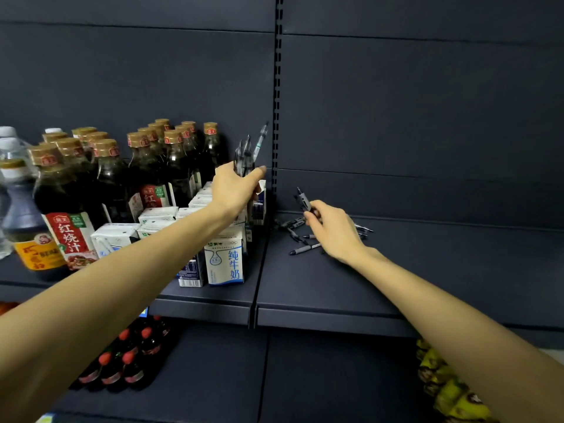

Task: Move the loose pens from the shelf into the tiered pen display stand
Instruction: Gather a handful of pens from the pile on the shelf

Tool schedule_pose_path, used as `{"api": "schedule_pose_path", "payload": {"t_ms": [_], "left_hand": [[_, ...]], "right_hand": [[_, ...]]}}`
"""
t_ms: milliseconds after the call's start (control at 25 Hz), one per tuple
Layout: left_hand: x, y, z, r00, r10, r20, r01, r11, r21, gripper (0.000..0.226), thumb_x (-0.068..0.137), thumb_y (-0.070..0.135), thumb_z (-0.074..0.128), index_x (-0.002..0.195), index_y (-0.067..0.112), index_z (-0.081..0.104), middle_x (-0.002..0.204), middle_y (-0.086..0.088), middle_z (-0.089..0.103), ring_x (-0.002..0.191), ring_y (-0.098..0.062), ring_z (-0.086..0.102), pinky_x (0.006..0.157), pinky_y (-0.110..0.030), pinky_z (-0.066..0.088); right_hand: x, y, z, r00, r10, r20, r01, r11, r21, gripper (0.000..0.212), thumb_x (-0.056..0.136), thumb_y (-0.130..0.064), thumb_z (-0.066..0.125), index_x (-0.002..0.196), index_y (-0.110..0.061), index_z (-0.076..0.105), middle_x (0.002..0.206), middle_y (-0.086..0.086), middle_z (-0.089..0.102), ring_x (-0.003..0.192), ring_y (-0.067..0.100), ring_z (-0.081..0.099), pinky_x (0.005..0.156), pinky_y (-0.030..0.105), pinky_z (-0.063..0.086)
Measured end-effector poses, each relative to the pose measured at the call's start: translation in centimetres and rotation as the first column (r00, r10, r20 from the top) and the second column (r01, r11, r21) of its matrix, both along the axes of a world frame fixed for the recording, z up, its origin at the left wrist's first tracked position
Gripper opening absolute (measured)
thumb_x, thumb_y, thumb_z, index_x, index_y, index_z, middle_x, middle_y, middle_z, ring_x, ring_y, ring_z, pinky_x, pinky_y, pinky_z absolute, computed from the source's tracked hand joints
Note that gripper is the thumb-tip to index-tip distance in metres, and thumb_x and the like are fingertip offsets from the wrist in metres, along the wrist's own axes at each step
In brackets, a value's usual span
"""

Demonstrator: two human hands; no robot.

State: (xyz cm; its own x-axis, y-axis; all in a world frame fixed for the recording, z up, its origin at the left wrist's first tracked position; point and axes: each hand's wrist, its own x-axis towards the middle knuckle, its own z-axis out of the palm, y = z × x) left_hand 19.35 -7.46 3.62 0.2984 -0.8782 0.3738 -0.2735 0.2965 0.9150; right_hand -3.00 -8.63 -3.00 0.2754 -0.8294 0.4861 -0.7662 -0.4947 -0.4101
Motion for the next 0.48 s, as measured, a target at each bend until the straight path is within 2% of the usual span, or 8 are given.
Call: {"api": "schedule_pose_path", "payload": {"t_ms": [80,200,320,400,480], "left_hand": [[-0.9,0.1,0.4,0.999,-0.037,-0.036,0.038,0.999,0.001,0.03,0.095,0.03,0.071,0.077,0.011,0.057,0.059,-0.01,0.065,0.046,-0.021,0.06,0.054,-0.032,0.049],[-1.7,0.1,0.5,0.993,-0.07,-0.098,0.073,0.997,0.029,0.035,0.09,0.034,0.078,0.076,0.011,0.056,0.06,-0.013,0.061,0.046,-0.023,0.061,0.049,-0.028,0.049],[-1.7,-0.4,0.4,1.0,-0.008,-0.029,0.009,1.0,0.021,0.047,0.082,0.042,0.084,0.07,0.013,0.049,0.058,-0.01,0.05,0.047,-0.023,0.05,0.049,-0.027,0.042],[-1.2,-0.6,0.6,1.0,0.011,-0.017,-0.011,1.0,0.011,0.043,0.08,0.037,0.086,0.07,0.014,0.051,0.059,-0.008,0.048,0.048,-0.02,0.045,0.048,-0.028,0.039],[-0.8,-0.7,0.5,0.999,0.006,0.044,-0.007,1.0,0.026,0.032,0.083,0.024,0.084,0.076,0.012,0.055,0.058,-0.007,0.051,0.046,-0.019,0.045,0.047,-0.027,0.04]], "right_hand": [[-0.7,-1.0,0.2,0.998,-0.056,-0.033,0.059,0.992,0.11,0.018,0.103,-0.036,0.051,0.102,-0.022,0.063,0.084,-0.004,0.071,0.085,0.027,0.067,0.075,0.041,0.055],[-0.9,-2.0,-0.1,0.991,-0.084,-0.105,0.104,0.974,0.201,0.017,0.101,-0.032,0.057,0.088,-0.023,0.062,0.073,-0.002,0.059,0.078,0.03,0.059,0.068,0.036,0.047],[-0.4,-2.5,-0.1,0.987,-0.08,-0.138,0.111,0.965,0.238,0.016,0.1,-0.03,0.06,0.104,-0.021,0.072,0.08,0.004,0.064,0.084,0.031,0.063,0.071,0.037,0.049],[0.1,-3.2,-0.3,0.99,-0.092,-0.108,0.117,0.961,0.251,0.016,0.099,-0.029,0.062,0.107,-0.02,0.074,0.082,0.003,0.066,0.084,0.029,0.064,0.071,0.035,0.049],[0.7,-3.6,-0.8,0.992,-0.126,0.02,0.114,0.946,0.304,0.016,0.099,-0.026,0.063,0.097,-0.014,0.072,0.079,0.003,0.069,0.078,0.027,0.067,0.07,0.036,0.055]]}}
